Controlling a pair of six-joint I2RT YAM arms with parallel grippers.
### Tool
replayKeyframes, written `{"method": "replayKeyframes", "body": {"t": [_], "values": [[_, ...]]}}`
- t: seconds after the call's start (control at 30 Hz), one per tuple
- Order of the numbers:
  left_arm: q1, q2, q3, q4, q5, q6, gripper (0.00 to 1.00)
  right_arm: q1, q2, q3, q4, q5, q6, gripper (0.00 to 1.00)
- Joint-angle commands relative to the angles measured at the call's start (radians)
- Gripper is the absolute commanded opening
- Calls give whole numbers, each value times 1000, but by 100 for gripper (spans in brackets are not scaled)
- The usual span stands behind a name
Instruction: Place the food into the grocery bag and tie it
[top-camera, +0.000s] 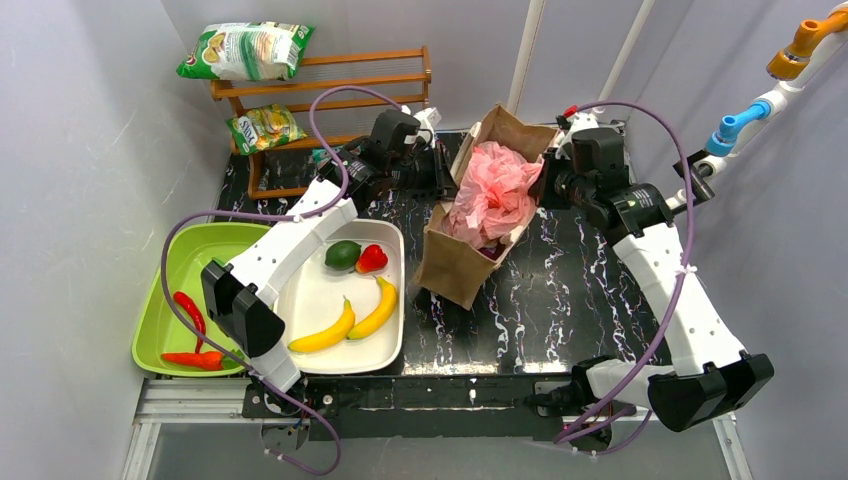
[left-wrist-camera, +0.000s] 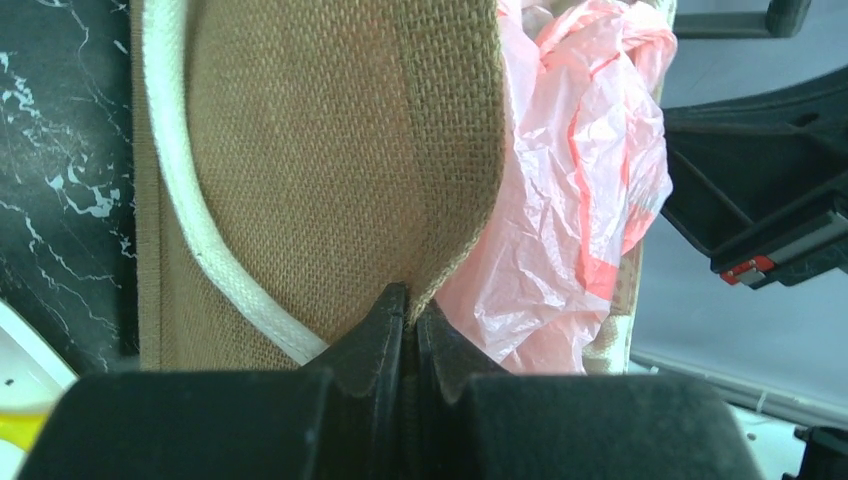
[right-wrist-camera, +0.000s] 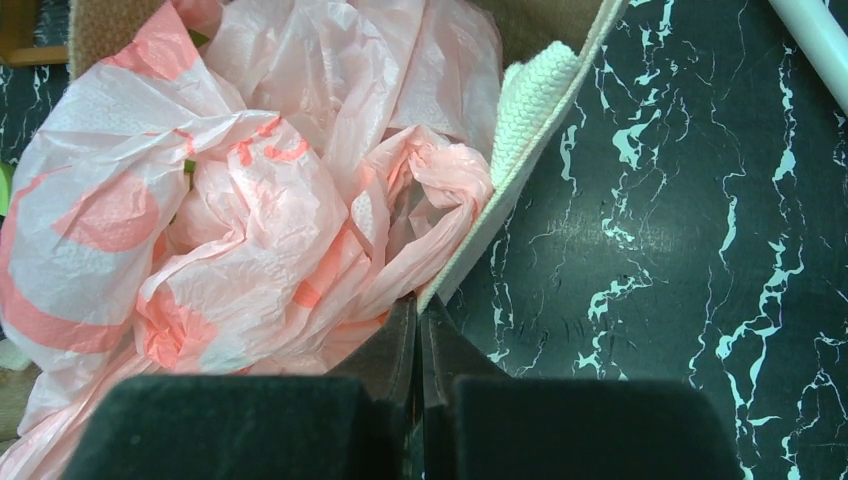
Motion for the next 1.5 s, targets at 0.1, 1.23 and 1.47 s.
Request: {"method": "replayKeyframes", "body": {"t": [0.1, 1.23, 1.47], "values": [[-17, -52, -11, 36, -55, -218, 0, -4, 11, 96, 163, -18, -2, 1], [-69, -105, -17, -103, -503, -82, 66, -5, -115, -53, 42, 16, -72, 39], [-50, -53, 14, -40, -427, -52, 66, -4, -142, -26, 5, 125, -75, 48]]}}
